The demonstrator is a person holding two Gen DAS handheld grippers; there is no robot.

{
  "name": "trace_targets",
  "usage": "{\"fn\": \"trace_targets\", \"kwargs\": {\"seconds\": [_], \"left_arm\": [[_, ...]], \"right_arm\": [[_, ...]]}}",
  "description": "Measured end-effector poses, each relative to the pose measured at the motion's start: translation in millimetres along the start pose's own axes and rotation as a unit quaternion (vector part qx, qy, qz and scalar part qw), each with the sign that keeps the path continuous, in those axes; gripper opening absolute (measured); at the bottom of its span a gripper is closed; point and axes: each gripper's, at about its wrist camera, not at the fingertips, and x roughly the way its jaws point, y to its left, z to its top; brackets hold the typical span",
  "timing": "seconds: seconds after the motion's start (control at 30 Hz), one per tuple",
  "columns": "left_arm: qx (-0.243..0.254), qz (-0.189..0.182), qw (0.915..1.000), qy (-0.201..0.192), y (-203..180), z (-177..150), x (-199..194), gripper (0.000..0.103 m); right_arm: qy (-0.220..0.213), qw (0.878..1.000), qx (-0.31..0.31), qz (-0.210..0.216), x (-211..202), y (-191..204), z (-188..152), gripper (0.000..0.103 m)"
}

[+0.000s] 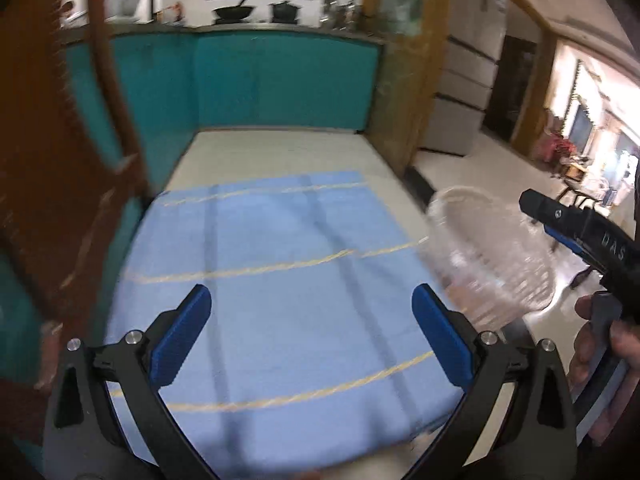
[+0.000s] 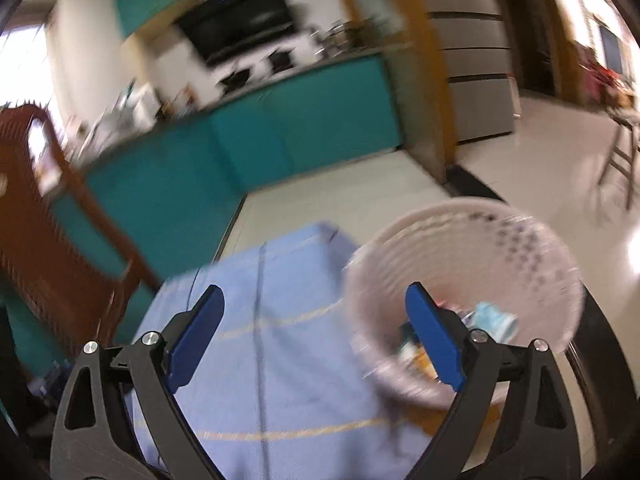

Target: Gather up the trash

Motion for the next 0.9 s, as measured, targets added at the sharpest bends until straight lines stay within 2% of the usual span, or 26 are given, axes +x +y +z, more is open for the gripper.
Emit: {"fn": "trace_targets", "kwargs": {"seconds": [0.1, 0.2, 0.3, 0.43, 0.57, 0.73, 0.9], "left_arm": [[-0.017, 0.038, 0.9990, 0.014, 19.2, -12.4, -4.1, 0.100], [-0.042, 0.063, 0.9972, 0.005, 34.5, -19.4, -8.0, 0.100], [-0.040, 0.088, 0.9953, -0.004, 36.8, -21.7, -7.0, 0.100], [-0.053, 0.075, 0.9958, 0.004, 40.0, -24.7, -3.7, 0.100], [-0.053, 0.090, 0.9944, 0.016, 43.1, -24.7, 0.5, 0.100], [-0.060, 0.090, 0.9937, 0.027, 45.5, -25.5, 2.3, 0.100], [-0.056, 0.094, 0.9938, 0.023, 43.7, -26.0, 1.0, 0.100]], "right_arm": [[0.023, 0.999, -0.044, 0.010, 7.6, 34.7, -21.2, 0.091], [0.033, 0.996, -0.078, 0.013, 12.0, 57.4, -37.9, 0.091], [0.043, 0.995, -0.089, 0.012, 17.3, 64.3, -47.0, 0.091], [0.047, 0.995, -0.087, 0.008, 23.6, 63.9, -49.2, 0.091], [0.048, 0.995, -0.084, 0.002, 26.9, 61.4, -48.6, 0.091], [0.048, 0.995, -0.089, 0.002, 27.8, 63.1, -50.3, 0.091], [0.049, 0.994, -0.094, 0.006, 28.2, 64.1, -51.6, 0.091]]}}
